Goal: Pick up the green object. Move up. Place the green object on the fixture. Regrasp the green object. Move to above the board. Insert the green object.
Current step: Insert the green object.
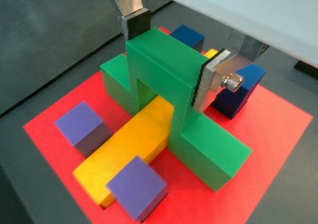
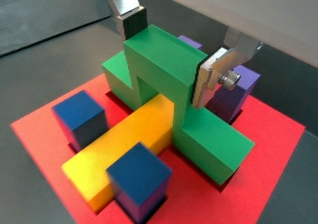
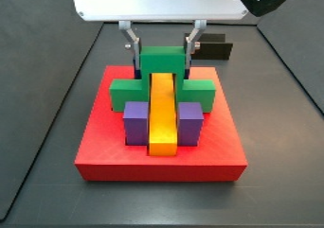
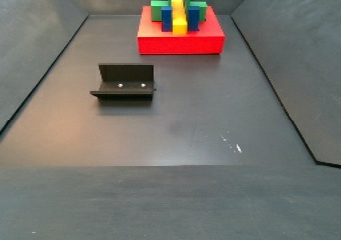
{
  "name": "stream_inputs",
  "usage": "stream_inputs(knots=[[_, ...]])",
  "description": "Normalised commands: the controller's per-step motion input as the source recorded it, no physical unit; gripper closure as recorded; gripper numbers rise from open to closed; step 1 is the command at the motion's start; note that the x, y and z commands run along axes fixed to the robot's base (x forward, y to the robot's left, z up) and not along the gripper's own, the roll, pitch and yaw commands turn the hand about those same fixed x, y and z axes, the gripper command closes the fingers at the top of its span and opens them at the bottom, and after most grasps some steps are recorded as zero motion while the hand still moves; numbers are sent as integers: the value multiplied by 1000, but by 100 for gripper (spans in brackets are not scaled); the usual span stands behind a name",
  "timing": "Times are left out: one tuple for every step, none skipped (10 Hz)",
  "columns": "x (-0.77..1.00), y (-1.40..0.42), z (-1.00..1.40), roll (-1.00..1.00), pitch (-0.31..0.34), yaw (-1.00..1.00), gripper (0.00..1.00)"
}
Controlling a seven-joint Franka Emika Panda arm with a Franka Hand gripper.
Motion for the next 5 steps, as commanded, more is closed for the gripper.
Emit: stream_inputs(knots=[[0, 80, -57, 0, 0, 60, 100], [0, 43, -31, 0, 0, 0, 100], [0, 0, 0, 0, 4, 0, 100], [0, 0, 174, -20, 76, 0, 100], [20, 9, 226, -20, 121, -6, 100]])
